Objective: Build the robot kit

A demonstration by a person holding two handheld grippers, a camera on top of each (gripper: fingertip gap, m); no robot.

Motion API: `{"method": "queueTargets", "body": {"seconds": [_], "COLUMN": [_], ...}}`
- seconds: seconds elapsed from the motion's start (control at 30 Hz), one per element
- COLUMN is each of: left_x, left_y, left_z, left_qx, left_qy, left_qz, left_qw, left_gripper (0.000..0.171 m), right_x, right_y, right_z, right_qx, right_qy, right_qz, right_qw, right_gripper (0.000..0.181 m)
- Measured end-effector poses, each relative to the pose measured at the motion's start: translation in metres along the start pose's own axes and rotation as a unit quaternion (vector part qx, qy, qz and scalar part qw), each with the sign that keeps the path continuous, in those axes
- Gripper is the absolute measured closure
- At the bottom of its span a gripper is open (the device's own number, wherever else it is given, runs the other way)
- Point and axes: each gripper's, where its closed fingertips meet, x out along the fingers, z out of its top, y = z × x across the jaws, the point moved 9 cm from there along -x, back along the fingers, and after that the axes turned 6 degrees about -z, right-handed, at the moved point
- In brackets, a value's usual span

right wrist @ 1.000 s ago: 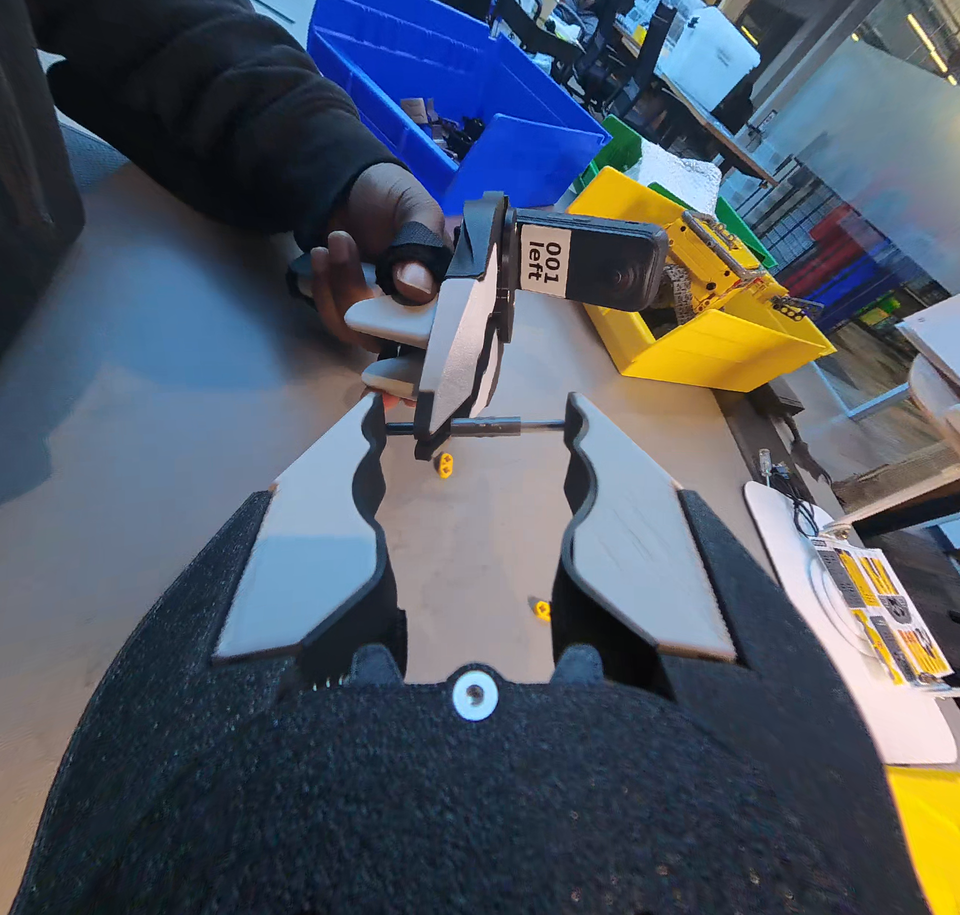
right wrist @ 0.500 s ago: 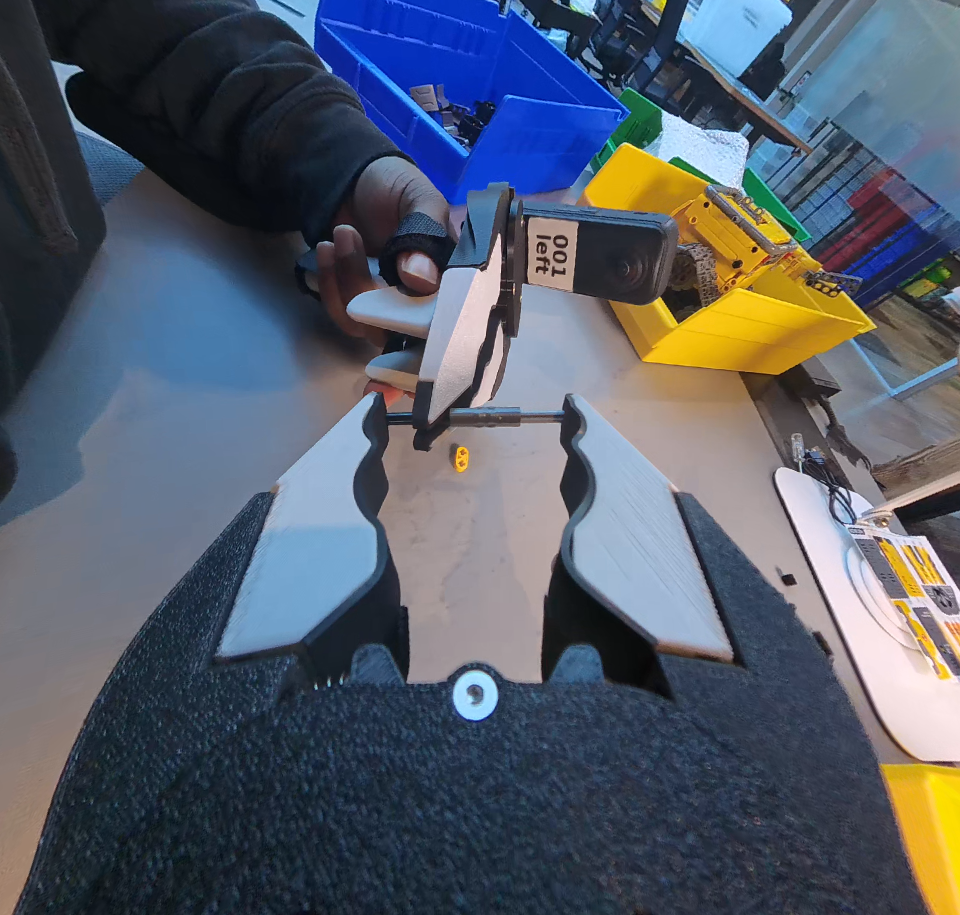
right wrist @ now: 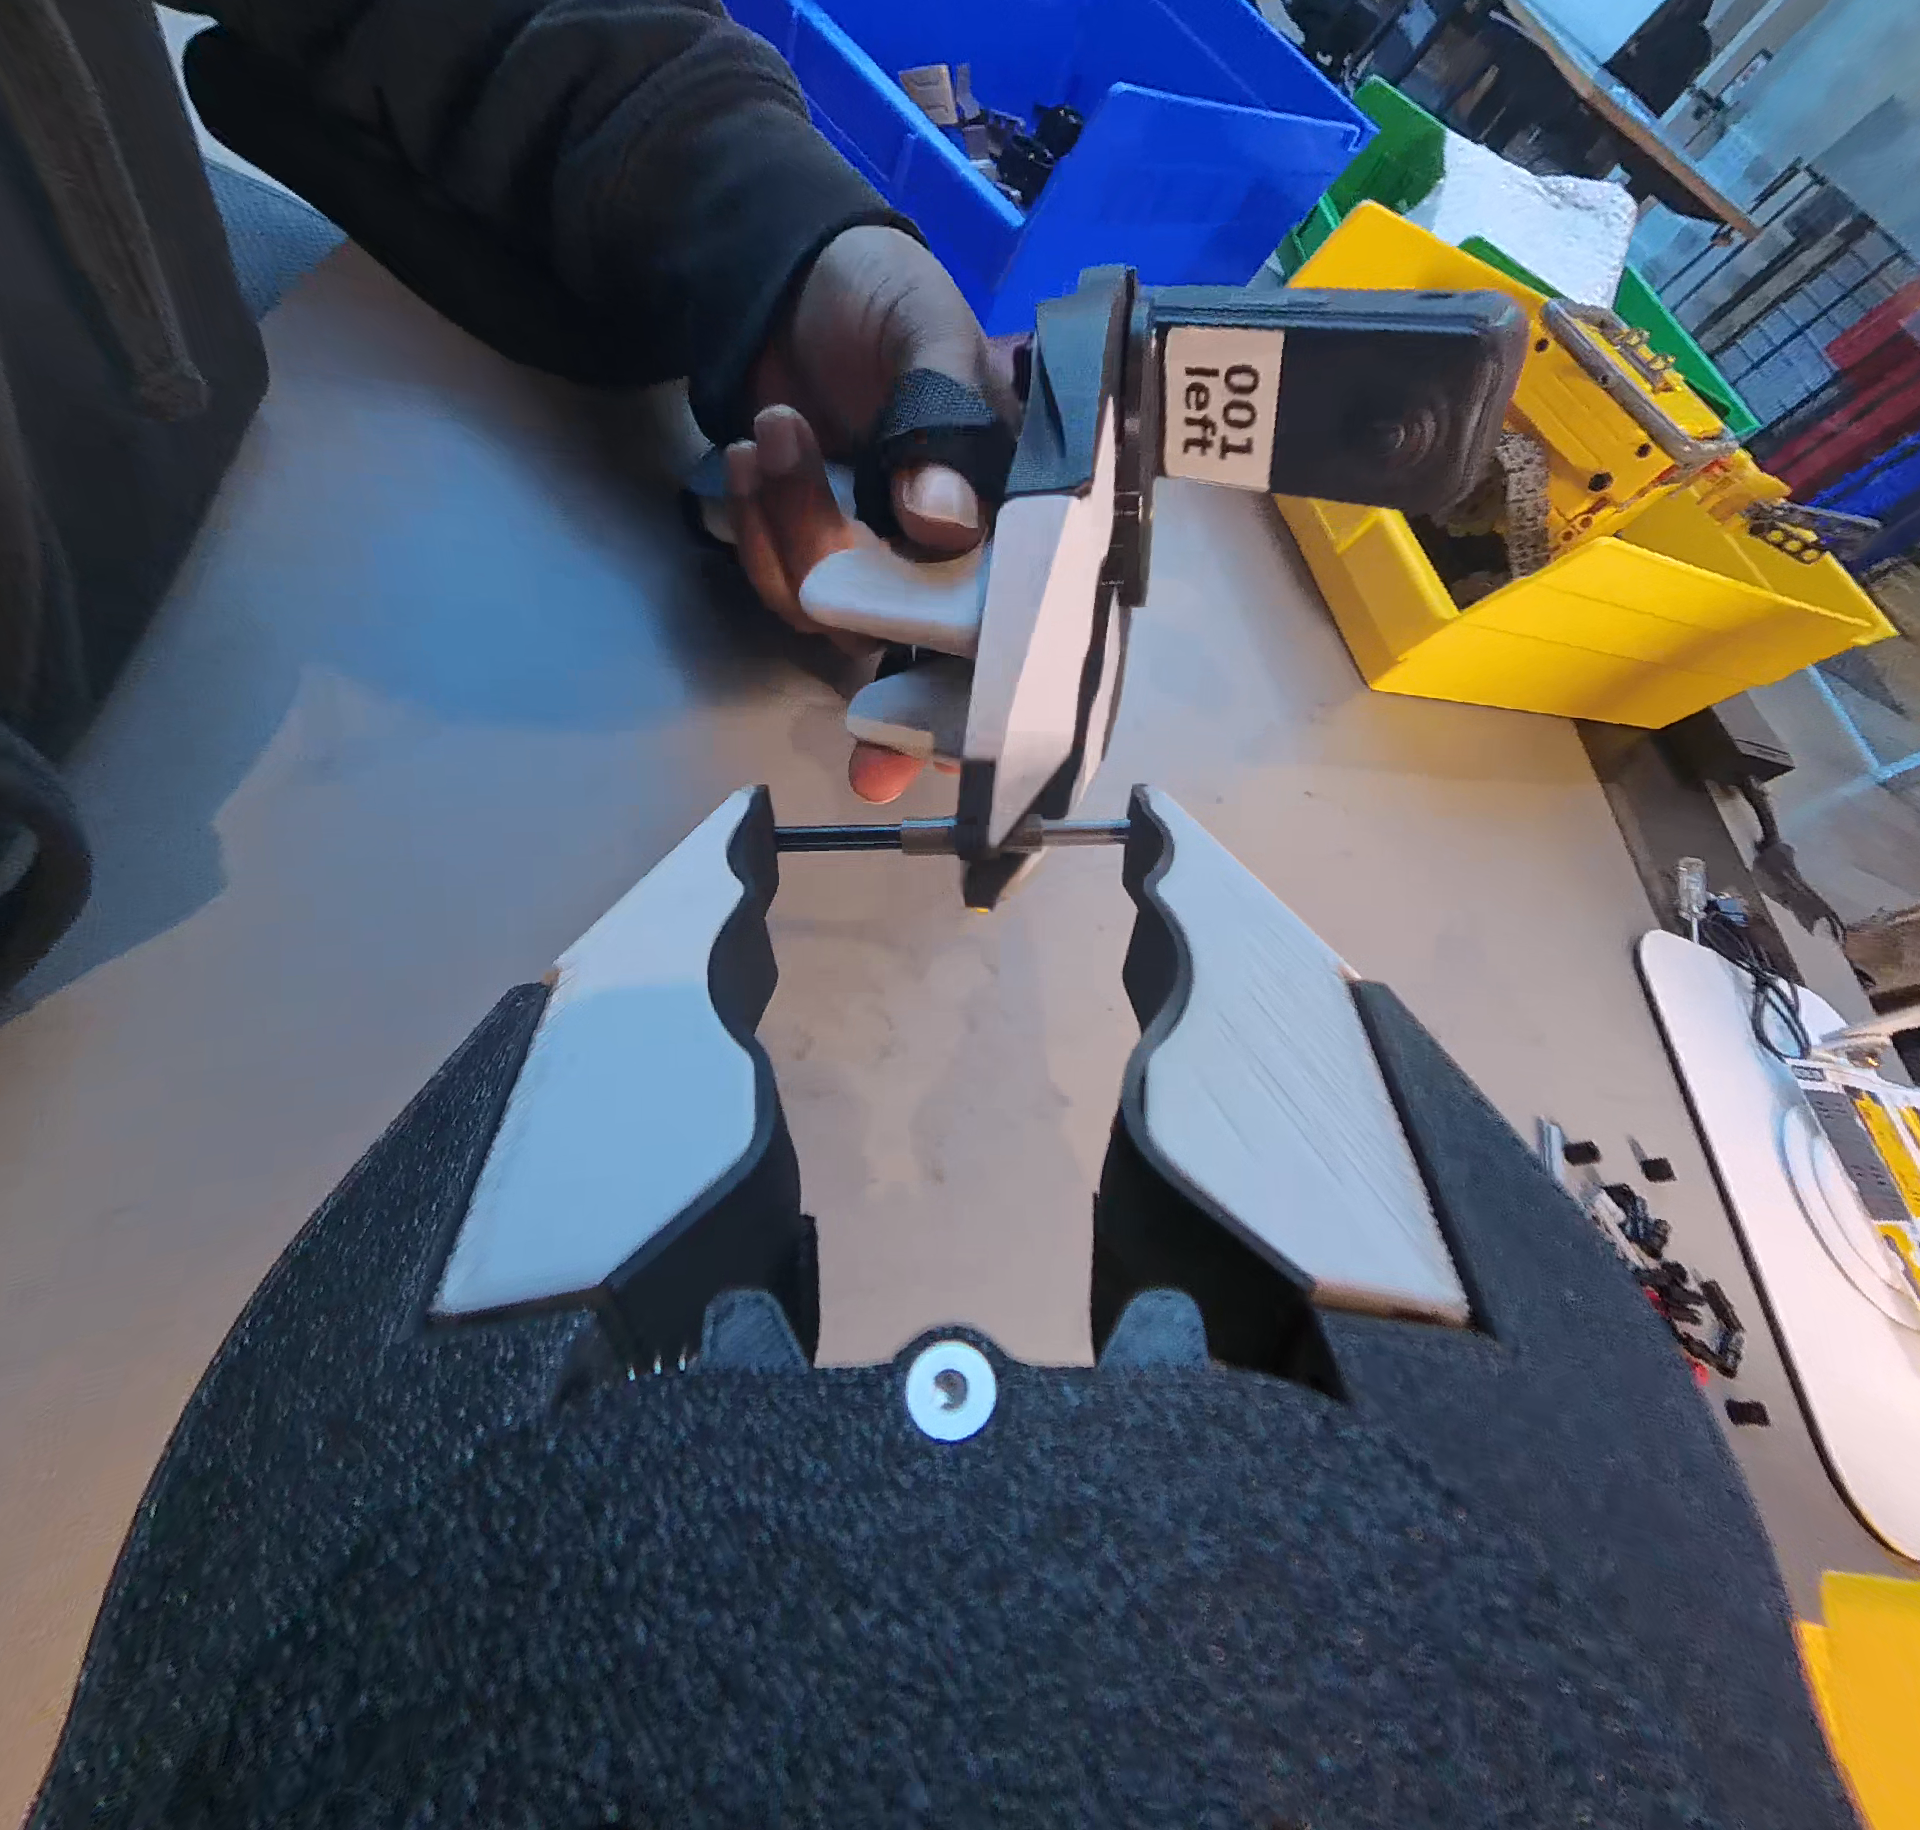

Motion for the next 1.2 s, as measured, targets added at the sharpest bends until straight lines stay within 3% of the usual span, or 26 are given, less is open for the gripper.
{"method": "queueTargets", "body": {"seconds": [0.13,0.2,0.27,0.47,0.7,0.83,0.97,1.1,1.2], "left_x": [-0.002,-0.005,-0.009,-0.013,-0.009,-0.008,-0.009,-0.007,-0.002], "left_y": [-0.001,-0.002,-0.004,-0.019,-0.032,-0.034,-0.029,-0.024,-0.022], "left_z": [0.002,0.006,0.010,0.019,0.017,0.015,0.008,0.000,-0.004], "left_qx": [0.024,0.043,0.067,0.169,0.253,0.283,0.330,0.375,0.383], "left_qy": [-0.009,-0.031,-0.058,-0.131,-0.138,-0.096,-0.008,0.083,0.119], "left_qz": [0.022,0.031,0.043,0.057,0.073,0.102,0.169,0.224,0.226], "left_qw": [0.999,0.998,0.995,0.975,0.955,0.949,0.928,0.896,0.888], "left_gripper": [0.166,0.166,0.166,0.166,0.166,0.165,0.171,0.169,0.159], "right_x": [0.002,0.002,-0.001,-0.005,-0.005,-0.014,-0.020,-0.017,-0.012], "right_y": [-0.004,-0.009,-0.017,-0.026,-0.026,-0.029,-0.025,-0.015,-0.011], "right_z": [-0.001,-0.003,-0.005,-0.006,-0.001,-0.003,-0.011,-0.016,-0.021], "right_qx": [0.023,0.075,0.143,0.287,0.318,0.275,0.161,0.100,0.091], "right_qy": [0.003,0.002,-0.005,-0.063,-0.101,-0.064,0.025,0.073,0.081], "right_qz": [-0.013,-0.016,-0.026,-0.013,-0.006,-0.009,-0.029,-0.014,0.000], "right_qw": [1.000,0.997,0.989,0.956,0.943,0.959,0.986,0.992,0.993], "right_gripper": [0.113,0.102,0.104,0.138,0.176,0.177,0.177,0.177,0.177]}}
